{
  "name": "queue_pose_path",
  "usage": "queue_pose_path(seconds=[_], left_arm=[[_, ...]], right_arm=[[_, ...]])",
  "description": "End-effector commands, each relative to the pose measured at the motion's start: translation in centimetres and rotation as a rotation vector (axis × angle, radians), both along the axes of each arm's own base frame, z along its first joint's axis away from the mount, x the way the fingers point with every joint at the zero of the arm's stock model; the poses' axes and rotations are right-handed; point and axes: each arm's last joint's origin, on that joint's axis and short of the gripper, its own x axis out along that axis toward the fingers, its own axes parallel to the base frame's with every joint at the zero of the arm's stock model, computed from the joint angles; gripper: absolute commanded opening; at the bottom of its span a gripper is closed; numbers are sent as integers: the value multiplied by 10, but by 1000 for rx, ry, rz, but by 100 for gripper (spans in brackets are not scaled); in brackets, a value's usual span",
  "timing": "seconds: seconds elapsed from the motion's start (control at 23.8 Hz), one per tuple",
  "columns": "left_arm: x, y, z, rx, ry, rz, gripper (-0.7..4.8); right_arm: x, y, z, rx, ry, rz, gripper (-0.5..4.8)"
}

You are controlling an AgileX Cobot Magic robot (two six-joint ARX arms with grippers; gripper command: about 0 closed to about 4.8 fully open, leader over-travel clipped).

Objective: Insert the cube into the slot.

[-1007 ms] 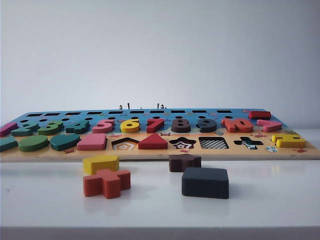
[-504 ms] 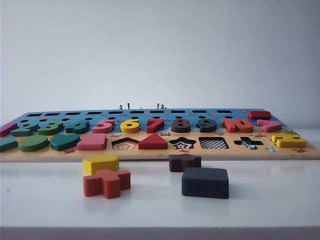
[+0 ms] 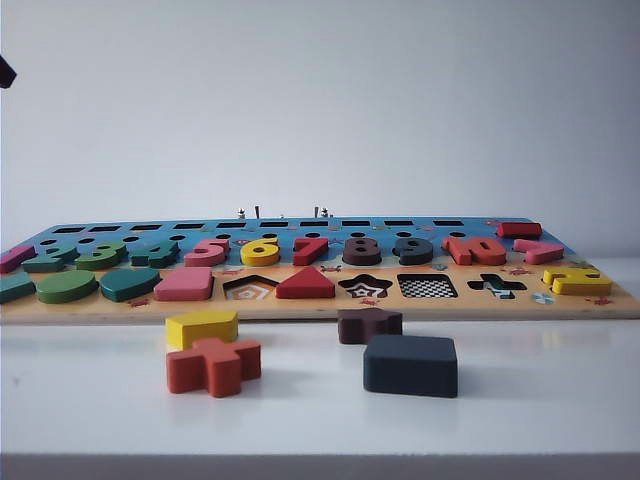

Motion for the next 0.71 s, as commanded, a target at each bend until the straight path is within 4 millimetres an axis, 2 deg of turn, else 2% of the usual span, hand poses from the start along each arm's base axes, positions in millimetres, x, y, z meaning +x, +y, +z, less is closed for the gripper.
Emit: queue_pose_path(seconds=[0.04,0.25,0.5,0.71], left_arm=[[0,-8,5,1,79,-98,20],[1,-19,11,21,145,-196,20],[0,-35,26,39,229,-340,20],[0,-42,37,38,264,-405,20]], right_arm=[[-1,1,2,39,-11,34,0],[-3,5,14,43,2,87,0],[4,18,46,26,120,203,0],[15,35,68,-95,247,393,1]])
